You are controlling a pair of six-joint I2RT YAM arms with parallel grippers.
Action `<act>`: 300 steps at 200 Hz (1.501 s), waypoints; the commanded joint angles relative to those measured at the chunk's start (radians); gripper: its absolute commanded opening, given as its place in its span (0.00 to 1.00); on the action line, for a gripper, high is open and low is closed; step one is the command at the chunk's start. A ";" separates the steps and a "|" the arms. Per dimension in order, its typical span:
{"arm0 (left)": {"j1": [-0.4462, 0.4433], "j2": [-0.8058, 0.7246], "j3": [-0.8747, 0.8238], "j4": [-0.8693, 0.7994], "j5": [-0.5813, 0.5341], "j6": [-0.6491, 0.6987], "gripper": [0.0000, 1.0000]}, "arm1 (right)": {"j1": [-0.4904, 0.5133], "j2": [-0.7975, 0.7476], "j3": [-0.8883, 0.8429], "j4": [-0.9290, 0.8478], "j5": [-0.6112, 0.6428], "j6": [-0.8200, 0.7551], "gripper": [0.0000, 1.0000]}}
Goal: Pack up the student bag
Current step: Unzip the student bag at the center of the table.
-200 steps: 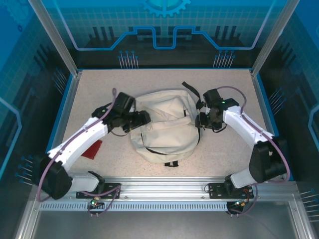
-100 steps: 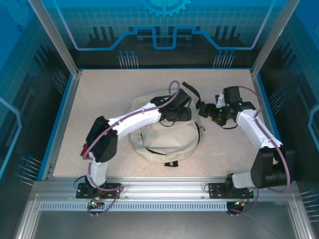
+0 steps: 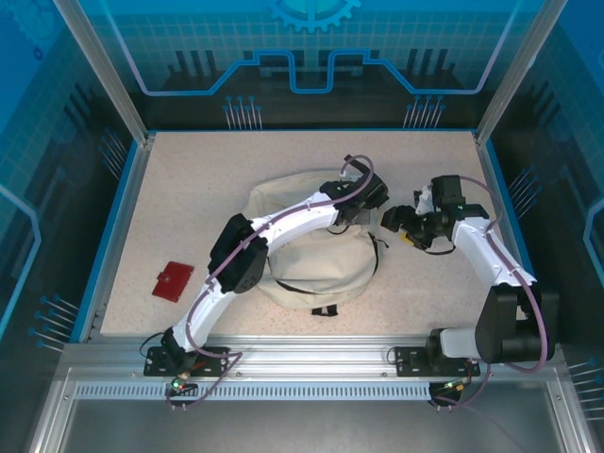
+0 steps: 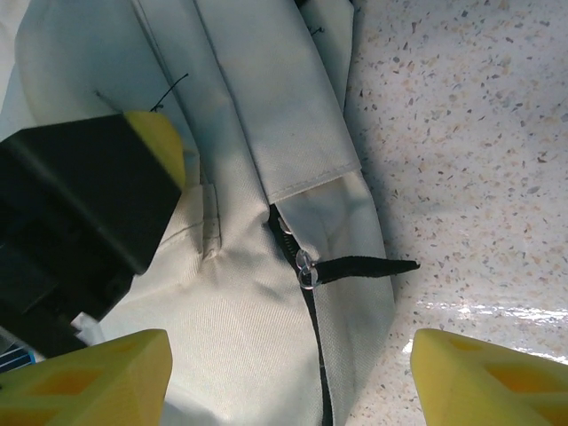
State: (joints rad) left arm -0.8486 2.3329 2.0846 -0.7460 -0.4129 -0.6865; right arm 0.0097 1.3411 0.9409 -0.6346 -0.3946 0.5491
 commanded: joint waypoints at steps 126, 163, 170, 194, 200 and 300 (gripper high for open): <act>-0.017 -0.178 -0.073 -0.050 -0.089 0.018 0.00 | 0.004 -0.008 -0.013 -0.002 -0.043 -0.028 0.69; -0.017 -0.285 -0.225 -0.015 -0.103 0.000 0.00 | 0.085 0.031 0.016 0.014 -0.055 -0.009 0.67; -0.017 -0.297 -0.248 -0.014 -0.102 -0.005 0.00 | 0.104 0.041 0.020 0.023 -0.059 -0.002 0.66; -0.017 -0.335 -0.324 0.005 -0.091 -0.015 0.00 | 0.161 0.082 0.036 0.072 -0.084 0.029 0.62; -0.017 -0.341 -0.339 0.011 -0.086 -0.018 0.00 | 0.174 0.090 0.040 0.084 -0.084 0.039 0.61; 0.005 -0.392 -0.426 0.002 -0.122 -0.027 0.00 | 0.215 0.304 0.139 0.183 -0.077 0.091 0.41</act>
State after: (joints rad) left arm -0.8600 2.0109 1.6936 -0.7181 -0.4988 -0.6819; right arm 0.2115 1.5856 1.0416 -0.4622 -0.4717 0.6300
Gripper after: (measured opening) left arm 0.068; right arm 0.439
